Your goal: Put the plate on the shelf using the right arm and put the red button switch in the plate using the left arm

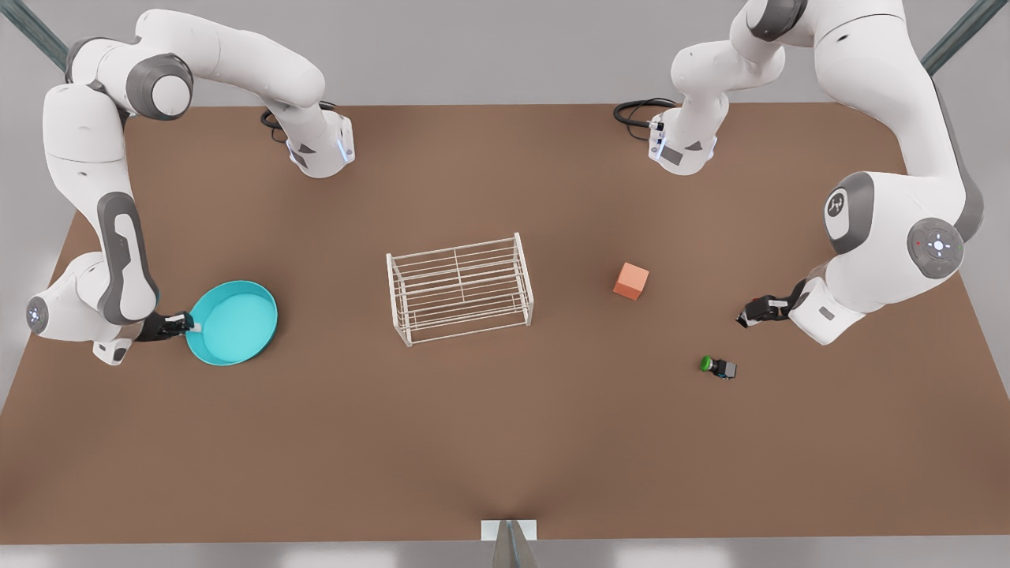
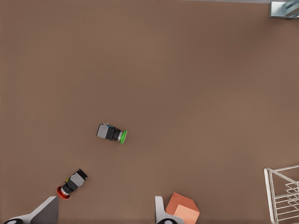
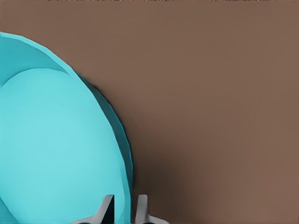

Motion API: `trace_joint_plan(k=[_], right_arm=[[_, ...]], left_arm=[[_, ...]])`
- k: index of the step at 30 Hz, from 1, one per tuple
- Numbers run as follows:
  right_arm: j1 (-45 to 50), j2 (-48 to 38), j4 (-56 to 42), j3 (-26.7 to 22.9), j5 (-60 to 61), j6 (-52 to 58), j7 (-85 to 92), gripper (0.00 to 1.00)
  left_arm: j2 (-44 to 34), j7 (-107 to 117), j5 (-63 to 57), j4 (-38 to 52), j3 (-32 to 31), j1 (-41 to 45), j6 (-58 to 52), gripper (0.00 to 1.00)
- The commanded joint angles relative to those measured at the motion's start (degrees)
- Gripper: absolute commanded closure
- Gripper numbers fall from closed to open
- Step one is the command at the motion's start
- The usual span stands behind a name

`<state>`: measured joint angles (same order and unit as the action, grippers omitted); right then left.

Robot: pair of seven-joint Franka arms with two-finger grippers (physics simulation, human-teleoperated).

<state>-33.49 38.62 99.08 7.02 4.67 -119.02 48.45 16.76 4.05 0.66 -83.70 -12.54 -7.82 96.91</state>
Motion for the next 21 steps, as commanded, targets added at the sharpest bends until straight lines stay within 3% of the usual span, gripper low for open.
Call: trace_joint_plan(k=[1, 5, 8, 14, 21], right_arm=[[0.00, -0.04, -0.11, 0.01, 0.17, 0.46, 3.67, 0.64], [0.00, 0.49, -0.02, 0.01, 0.17, -0.07, 3.67, 0.64], [0.09, 0.49, -0.11, 0.01, 0.17, -0.07, 3.76, 0.74], [0.35, 0.05, -0.64, 0.36, 0.17, 0.63, 4.20, 0.82], [0.62, -4.70, -0.99, 2.12, 1.57, 9.42, 4.11, 0.83]], left_arm=[[-0.07, 0.61, -0.05, 0.03, -0.03, 0.00, -0.14, 0.00], [-0.07, 0.61, -0.05, 0.03, -0.03, 0.00, -0.14, 0.00], [-0.07, 0.61, -0.05, -0.06, -0.03, 0.00, -0.14, 0.00], [-0.07, 0.61, -0.05, -0.06, -0.11, 0.00, -0.14, 0.00], [-0.07, 0.61, 0.04, -0.23, -0.03, 0.00, -0.23, 0.00]])
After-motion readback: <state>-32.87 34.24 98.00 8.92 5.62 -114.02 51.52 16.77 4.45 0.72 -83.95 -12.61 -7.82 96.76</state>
